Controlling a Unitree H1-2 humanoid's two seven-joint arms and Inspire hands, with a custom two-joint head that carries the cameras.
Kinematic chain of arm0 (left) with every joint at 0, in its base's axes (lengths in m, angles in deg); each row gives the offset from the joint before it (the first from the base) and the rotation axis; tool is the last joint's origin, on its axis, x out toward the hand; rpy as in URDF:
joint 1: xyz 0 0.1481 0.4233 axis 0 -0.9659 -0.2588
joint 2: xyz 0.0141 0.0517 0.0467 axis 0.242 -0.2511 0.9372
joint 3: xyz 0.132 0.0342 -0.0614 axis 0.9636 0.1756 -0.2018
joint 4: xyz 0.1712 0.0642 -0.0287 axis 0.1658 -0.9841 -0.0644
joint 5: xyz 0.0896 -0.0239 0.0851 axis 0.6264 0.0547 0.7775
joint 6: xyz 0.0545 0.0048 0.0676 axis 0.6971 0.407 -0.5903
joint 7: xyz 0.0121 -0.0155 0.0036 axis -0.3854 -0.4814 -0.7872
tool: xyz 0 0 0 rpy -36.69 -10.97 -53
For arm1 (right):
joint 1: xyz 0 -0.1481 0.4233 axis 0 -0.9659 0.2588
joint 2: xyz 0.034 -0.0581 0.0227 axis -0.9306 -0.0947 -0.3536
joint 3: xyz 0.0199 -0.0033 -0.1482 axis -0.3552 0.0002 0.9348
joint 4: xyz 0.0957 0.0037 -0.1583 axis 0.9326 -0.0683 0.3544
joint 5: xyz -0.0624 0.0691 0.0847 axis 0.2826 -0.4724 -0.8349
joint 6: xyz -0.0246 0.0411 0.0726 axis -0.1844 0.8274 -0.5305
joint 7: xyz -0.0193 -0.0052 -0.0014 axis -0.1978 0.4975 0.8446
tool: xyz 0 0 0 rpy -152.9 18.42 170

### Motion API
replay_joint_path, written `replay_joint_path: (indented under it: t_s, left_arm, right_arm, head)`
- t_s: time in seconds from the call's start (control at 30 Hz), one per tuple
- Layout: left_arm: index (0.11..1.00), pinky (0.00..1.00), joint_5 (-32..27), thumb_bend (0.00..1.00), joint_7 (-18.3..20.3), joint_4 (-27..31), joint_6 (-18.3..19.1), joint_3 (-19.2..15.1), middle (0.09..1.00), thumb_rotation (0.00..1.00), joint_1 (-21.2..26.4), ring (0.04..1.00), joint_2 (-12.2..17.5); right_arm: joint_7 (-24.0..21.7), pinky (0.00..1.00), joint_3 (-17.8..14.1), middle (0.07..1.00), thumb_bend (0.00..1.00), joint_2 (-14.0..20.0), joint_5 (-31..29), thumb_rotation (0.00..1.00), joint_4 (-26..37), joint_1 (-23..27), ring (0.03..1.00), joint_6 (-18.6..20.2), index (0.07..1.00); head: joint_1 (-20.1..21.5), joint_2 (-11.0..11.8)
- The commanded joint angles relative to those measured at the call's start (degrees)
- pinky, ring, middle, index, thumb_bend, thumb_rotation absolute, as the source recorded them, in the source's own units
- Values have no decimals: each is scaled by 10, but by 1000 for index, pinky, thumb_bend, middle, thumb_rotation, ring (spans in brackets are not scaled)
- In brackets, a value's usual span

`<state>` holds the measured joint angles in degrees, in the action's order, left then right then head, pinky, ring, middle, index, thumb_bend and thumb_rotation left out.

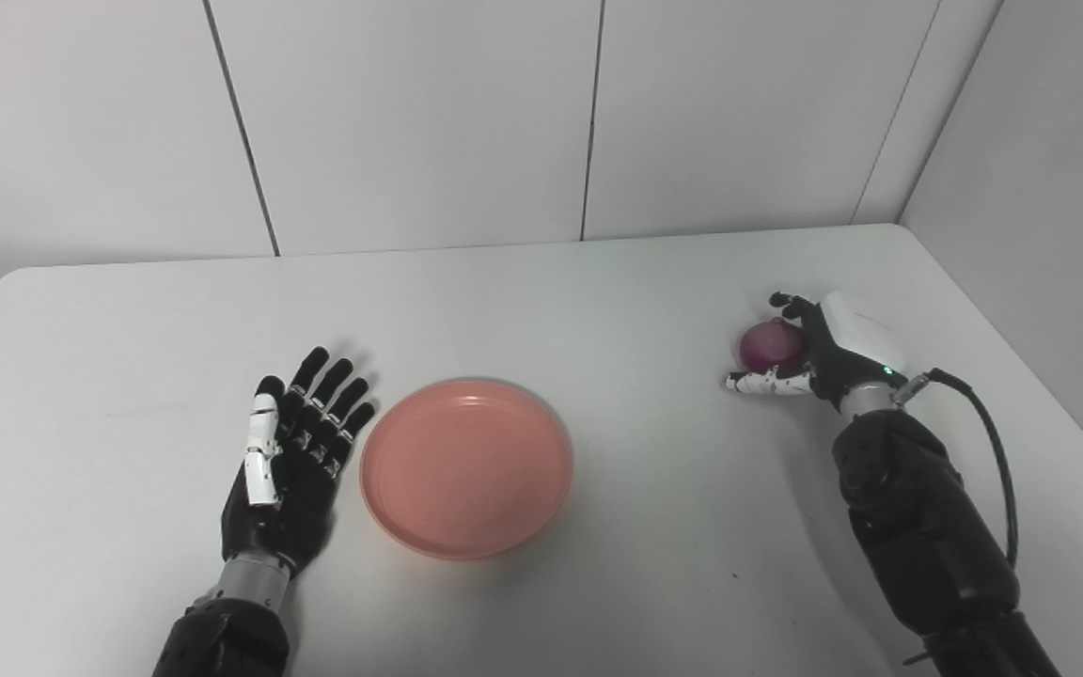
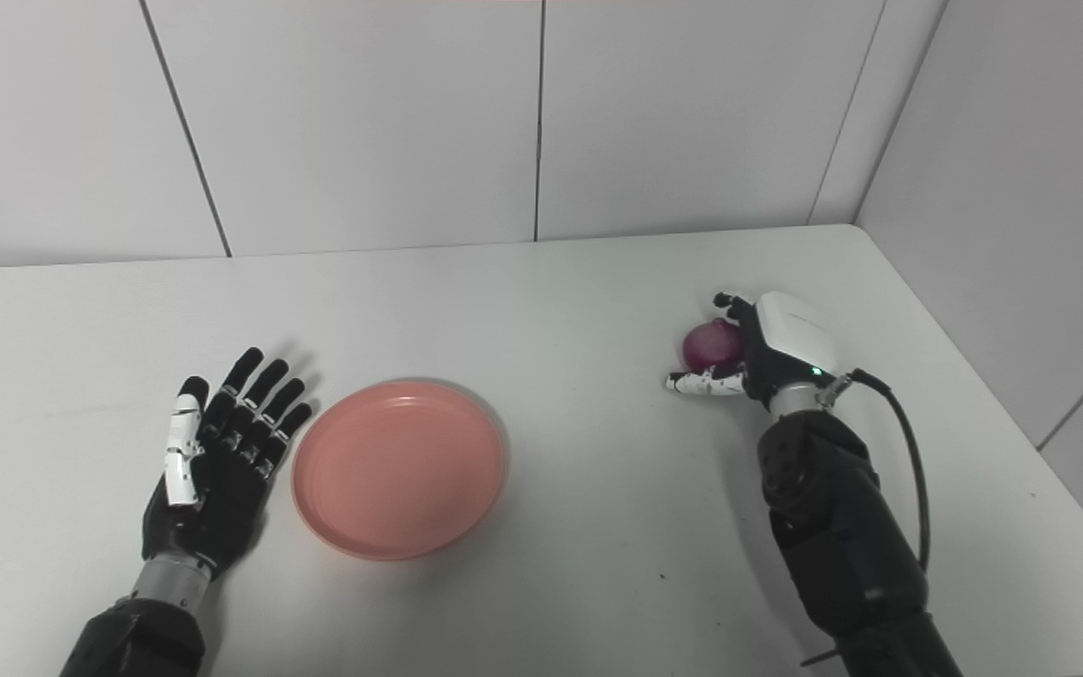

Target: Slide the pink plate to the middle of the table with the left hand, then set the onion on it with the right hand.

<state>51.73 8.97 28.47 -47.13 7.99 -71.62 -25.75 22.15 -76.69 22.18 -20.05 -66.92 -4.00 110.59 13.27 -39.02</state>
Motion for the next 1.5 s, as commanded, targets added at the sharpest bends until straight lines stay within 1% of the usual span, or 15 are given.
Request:
replay_joint_path:
  t_s: [0.0, 0.07, 0.1, 0.23, 0.27, 0.3, 0.4, 0.43, 0.5, 0.6, 0.9, 0.93, 1.0, 1.23, 1.47]
  left_arm:
    - [904, 914, -1, 408, -6, -4, 9, -1, 920, 1000, -9, 909, 3]
    - [903, 914, -1, 410, -5, -5, 10, -1, 919, 1000, -9, 908, 4]
    - [906, 916, -1, 412, -5, -4, 10, -1, 921, 1000, -10, 910, 5]
    - [905, 915, -4, 413, -5, -3, 10, -2, 921, 1000, -11, 909, 4]
    - [906, 917, -4, 412, -5, -3, 10, -2, 921, 1000, -11, 910, 4]
    - [906, 918, -5, 412, -5, -2, 11, -1, 921, 1000, -11, 910, 5]
    - [907, 914, -4, 411, -8, 1, 14, 0, 921, 1000, -12, 908, 4]
    - [906, 912, -4, 412, -8, 1, 14, 0, 920, 1000, -12, 907, 5]
    - [905, 913, -4, 411, -8, 1, 13, 0, 920, 1000, -12, 908, 5]
    - [904, 916, -7, 411, -7, 1, 13, 0, 920, 1000, -12, 910, 5]
    - [906, 919, -7, 413, -5, -2, 9, 1, 921, 1000, -12, 911, 6]
    - [906, 919, -8, 413, -5, -3, 9, 1, 921, 1000, -12, 911, 6]
    - [905, 917, -8, 412, -5, -4, 9, 0, 920, 1000, -12, 909, 6]
    - [904, 917, -8, 413, -7, 0, 12, 1, 921, 1000, -12, 910, 4]
    - [905, 914, -5, 411, -12, 4, 13, 2, 919, 1000, -12, 908, 3]
  right_arm:
    - [19, 601, -4, 777, 870, 18, -2, 318, 5, 31, 721, -6, 794]
    - [21, 503, -8, 714, 854, 18, -9, 259, -1, 33, 630, -8, 796]
    - [23, 424, -9, 646, 842, 18, -13, 201, -3, 34, 548, -9, 796]
    - [31, 441, -7, 662, 846, 24, -24, 149, -11, 37, 574, -15, 778]
    - [33, 360, -9, 579, 836, 23, -28, 139, -12, 37, 474, -15, 777]
    - [35, 318, -10, 533, 827, 23, -32, 131, -13, 38, 421, -15, 777]
    - [44, 269, -12, 481, 782, 24, -42, 104, -17, 38, 362, -14, 763]
    - [45, 268, -12, 481, 765, 24, -44, 100, -17, 39, 361, -12, 758]
    - [46, 373, -11, 586, 724, 25, -46, 93, -17, 39, 490, -10, 732]
    - [46, 447, -8, 623, 644, 31, -53, 93, -24, 40, 553, -20, 664]
    - [60, 383, 11, 560, 575, 29, -57, 134, -37, 46, 481, -34, 624]
    - [62, 327, 14, 515, 551, 29, -55, 138, -39, 47, 420, -33, 618]
    - [69, 294, 18, 490, 537, 28, -54, 139, -41, 48, 386, -36, 616]
    - [75, 287, 26, 489, 508, 29, -57, 97, -25, 47, 391, -37, 606]
    - [77, 257, 22, 440, 504, 28, -62, 67, 11, 42, 342, -42, 590]
  head:
    - [-1, 1]
    - [-1, 0]
    - [-1, 0]
    - [-1, -1]
    - [-1, -1]
    - [-1, -1]
    - [-1, -1]
    - [-1, -1]
    - [0, -1]
    - [-1, -2]
    - [-1, -3]
    - [-1, -2]
    - [-1, -2]
    - [-4, -1]
    - [-6, 0]
